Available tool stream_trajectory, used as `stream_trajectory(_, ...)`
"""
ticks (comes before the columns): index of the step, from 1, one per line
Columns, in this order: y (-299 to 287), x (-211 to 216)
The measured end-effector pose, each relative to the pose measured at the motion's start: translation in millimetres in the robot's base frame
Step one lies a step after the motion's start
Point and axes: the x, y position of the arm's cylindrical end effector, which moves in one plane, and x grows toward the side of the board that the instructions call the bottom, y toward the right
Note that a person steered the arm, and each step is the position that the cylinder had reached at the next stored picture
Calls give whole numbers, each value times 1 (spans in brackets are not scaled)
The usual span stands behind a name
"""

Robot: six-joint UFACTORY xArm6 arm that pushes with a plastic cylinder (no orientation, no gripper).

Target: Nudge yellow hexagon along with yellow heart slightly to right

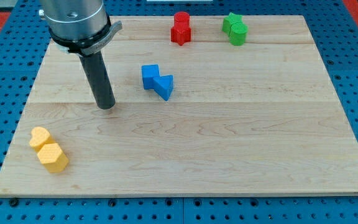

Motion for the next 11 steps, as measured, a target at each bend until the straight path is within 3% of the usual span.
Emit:
stream_trajectory(3,-15,-1)
stream_trajectory(4,-84,-13)
stream_trajectory(6,-157,44)
stream_trajectory(7,-154,79)
stream_trajectory(10,-90,121)
stream_trajectory(11,4,124)
